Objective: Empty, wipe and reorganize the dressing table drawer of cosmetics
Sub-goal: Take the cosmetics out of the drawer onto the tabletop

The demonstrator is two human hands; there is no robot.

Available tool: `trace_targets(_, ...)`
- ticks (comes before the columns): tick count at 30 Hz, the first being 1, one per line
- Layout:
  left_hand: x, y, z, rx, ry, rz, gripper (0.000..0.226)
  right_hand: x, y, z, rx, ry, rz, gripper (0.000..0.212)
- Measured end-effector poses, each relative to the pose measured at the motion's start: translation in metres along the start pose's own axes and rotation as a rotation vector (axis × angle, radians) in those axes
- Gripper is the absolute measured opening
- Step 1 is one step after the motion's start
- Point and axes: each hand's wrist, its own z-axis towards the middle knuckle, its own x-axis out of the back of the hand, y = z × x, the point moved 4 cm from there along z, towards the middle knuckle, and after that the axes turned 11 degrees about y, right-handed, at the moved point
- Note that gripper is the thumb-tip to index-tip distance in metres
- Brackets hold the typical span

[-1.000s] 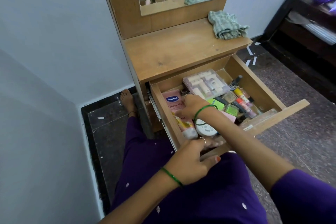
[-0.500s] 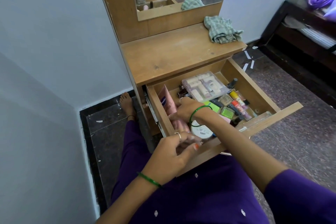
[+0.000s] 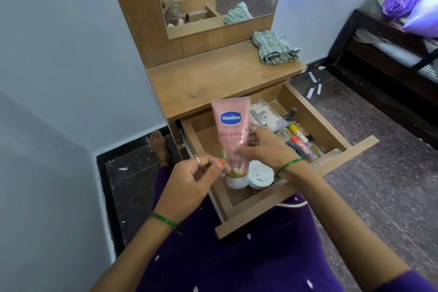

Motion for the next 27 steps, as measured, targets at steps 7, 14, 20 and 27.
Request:
trace_targets(7, -0.025, -0.007, 0.076, 0.063, 0.170, 0.234, 0.010, 0.066, 0.002, -0.014, 0.152, 0.521, 0.406, 0.032)
trace_targets(14, -0.080, -0.033, 0.129, 0.407, 0.028, 0.541, 0.048, 0.092, 0.008, -0.012, 0.298, 0.920, 0.433, 0.031)
trace_targets(20, -0.097, -0.056, 0.141, 0.616, 0.089, 0.248, 0.069, 0.090, 0.010, -0.008, 0.375, 0.898, 0.379, 0.034)
trace_targets(27, -0.103, -0.060, 0.138, 0.673, 0.162, 0.032, 0.027, 0.091, 0.019, -0.002, 0.337, 0.879, 0.356, 0.039)
